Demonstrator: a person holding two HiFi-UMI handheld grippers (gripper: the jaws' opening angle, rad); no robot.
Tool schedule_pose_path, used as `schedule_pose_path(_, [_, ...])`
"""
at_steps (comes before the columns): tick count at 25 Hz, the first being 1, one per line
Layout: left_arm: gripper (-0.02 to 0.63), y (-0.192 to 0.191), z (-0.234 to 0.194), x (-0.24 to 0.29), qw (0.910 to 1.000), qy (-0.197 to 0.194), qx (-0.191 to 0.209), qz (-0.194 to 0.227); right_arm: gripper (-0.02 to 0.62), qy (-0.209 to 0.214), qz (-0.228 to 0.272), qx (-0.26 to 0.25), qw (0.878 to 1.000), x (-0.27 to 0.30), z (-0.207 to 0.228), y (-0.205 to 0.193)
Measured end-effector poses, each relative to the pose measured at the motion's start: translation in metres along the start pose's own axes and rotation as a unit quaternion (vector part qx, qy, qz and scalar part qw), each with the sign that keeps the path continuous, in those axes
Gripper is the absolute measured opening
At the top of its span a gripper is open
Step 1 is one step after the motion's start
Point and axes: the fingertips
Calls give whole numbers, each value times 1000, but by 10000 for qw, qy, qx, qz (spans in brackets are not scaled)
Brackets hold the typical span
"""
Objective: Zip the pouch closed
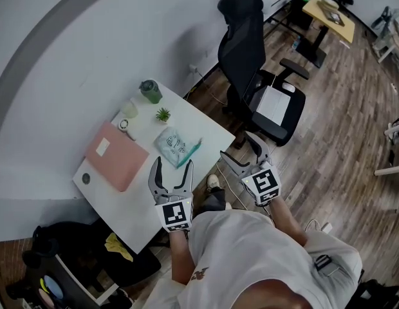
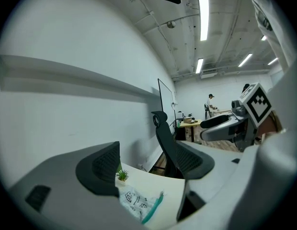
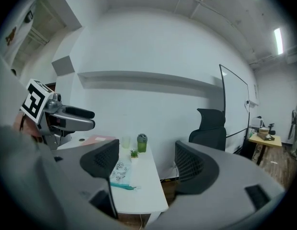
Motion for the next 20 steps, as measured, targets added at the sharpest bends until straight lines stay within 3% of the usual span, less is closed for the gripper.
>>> schedule_pose_path(9, [353,-7,-38,64,9996,-117,-179,-168,350,97,-279,-145,9995,71,21,11])
schedule_pose_path(20, [313,-58,-59,114,9946,-285,-721,-689,287,640,-984,-519,9917,149,17,-19])
Point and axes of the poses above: the fingertips, and each gripper's own axes: x forward along the fingers, z to its right, y out of its top, and after that the axes turned 10 degrees about -z, right-handed
